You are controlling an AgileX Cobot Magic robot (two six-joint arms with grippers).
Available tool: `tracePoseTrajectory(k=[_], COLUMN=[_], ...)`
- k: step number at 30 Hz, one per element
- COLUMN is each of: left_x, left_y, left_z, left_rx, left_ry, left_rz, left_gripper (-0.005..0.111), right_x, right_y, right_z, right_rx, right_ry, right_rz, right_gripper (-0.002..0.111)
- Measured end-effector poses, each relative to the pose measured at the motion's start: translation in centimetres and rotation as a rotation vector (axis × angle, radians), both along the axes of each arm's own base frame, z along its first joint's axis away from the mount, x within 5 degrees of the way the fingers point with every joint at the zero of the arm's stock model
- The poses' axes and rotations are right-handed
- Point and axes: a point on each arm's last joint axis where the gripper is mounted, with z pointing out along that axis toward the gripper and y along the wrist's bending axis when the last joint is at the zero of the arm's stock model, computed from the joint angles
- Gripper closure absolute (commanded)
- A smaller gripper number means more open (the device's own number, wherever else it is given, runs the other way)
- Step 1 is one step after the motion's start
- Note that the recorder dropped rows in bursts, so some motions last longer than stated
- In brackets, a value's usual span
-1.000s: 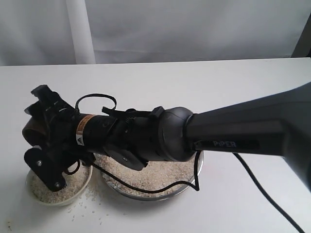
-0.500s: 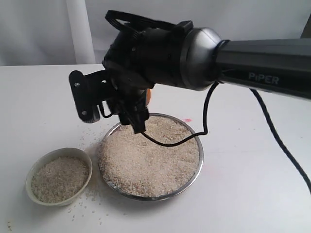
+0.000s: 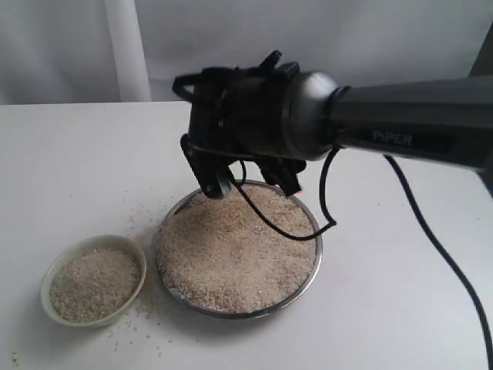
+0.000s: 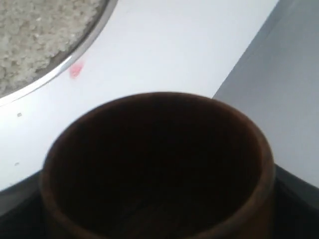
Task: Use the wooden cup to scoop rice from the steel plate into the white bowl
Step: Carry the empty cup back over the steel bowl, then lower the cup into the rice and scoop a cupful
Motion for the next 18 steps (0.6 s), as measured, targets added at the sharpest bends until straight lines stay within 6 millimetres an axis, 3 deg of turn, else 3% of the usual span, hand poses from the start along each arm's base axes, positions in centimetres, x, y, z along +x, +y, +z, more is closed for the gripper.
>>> tracePoseTrajectory(k=[4, 9, 18], left_x=[0.0, 0.0, 0.0], left_y=[0.0, 0.0, 0.0], left_z=[0.0, 0.0, 0.0], left_rx=[0.000, 0.000, 0.000], left_ry=[0.000, 0.000, 0.000], left_rz=[0.000, 0.000, 0.000], left_gripper=[0.107, 0.107, 0.107], right_x=[0.3, 0.8, 0.9], right_y=[-0.1, 0.2, 0.6], right_z=[-3.0, -5.3, -7.0], right_rx=[-0.115, -0.184, -0.195], right_ry=[0.011, 0.011, 0.028], right_rz=[0.034, 0.074, 0.111], right_gripper=[0.108, 0.108, 0.108])
